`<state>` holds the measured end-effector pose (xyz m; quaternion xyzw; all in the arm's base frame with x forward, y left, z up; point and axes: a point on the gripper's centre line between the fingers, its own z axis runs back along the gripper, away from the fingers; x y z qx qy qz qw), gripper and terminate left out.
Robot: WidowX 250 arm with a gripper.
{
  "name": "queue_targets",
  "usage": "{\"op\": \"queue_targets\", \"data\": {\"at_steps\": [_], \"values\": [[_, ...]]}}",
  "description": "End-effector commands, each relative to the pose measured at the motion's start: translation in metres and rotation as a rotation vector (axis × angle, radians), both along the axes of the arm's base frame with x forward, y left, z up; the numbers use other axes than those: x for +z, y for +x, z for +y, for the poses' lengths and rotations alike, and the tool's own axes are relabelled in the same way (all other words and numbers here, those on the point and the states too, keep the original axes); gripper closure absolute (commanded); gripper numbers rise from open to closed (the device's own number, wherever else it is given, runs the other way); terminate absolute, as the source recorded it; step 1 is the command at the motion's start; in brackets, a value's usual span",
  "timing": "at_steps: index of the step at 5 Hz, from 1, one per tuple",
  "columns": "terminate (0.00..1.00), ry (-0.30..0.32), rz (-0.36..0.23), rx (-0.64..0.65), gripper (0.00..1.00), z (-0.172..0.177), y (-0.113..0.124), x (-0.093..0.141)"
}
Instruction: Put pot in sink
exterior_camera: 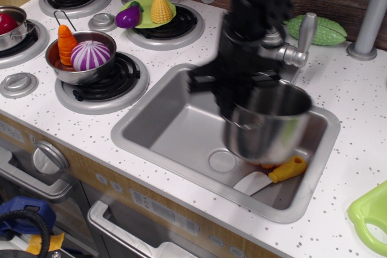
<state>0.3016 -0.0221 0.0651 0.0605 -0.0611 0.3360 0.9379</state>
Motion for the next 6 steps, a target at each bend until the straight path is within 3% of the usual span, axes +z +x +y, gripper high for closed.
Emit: {"op": "queue_targets", "data": {"at_steps": [1, 2, 3, 4, 5, 6], "values": [[0.0, 0.178, -0.132, -0.039, 1.0, 0.059, 0.017, 0.022], [0.0, 0.233, -0.247, -0.048, 1.0, 0.085, 0.009, -0.005], [0.0, 0.241, -0.308, -0.029, 1.0, 0.091, 0.004, -0.018], [0.0, 0.19, -0.316, -0.011, 0.0, 0.088, 0.002, -0.017], [0.0, 0.148, -0.327, 0.02, 0.0, 0.083, 0.002, -0.019], [1.0, 0.148, -0.327, 0.02, 0.0, 0.083, 0.002, -0.019]]}}
